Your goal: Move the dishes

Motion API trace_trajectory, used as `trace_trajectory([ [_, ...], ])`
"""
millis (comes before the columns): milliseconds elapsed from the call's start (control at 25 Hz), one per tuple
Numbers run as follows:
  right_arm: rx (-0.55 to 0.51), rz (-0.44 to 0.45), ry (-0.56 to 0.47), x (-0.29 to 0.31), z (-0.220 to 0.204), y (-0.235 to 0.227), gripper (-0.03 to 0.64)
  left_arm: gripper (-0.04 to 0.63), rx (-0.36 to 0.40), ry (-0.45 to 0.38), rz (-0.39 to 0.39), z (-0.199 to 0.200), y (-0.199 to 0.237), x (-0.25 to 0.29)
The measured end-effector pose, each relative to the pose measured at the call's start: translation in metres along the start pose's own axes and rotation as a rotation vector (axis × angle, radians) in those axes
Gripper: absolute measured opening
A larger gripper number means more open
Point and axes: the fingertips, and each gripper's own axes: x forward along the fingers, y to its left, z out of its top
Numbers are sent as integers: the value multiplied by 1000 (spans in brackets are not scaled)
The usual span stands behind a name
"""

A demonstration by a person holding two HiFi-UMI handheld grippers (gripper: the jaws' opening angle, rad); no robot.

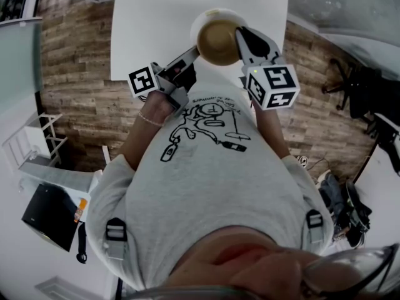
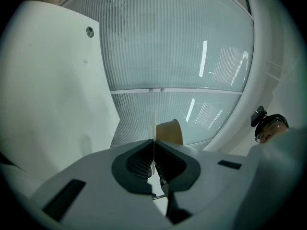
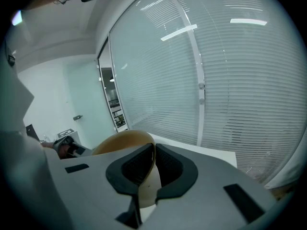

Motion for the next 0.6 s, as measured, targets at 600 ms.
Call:
trace_trajectory([
  [600,42,-5,-39,-8,7,-12,41,8,7,-8,23,3,8,-4],
])
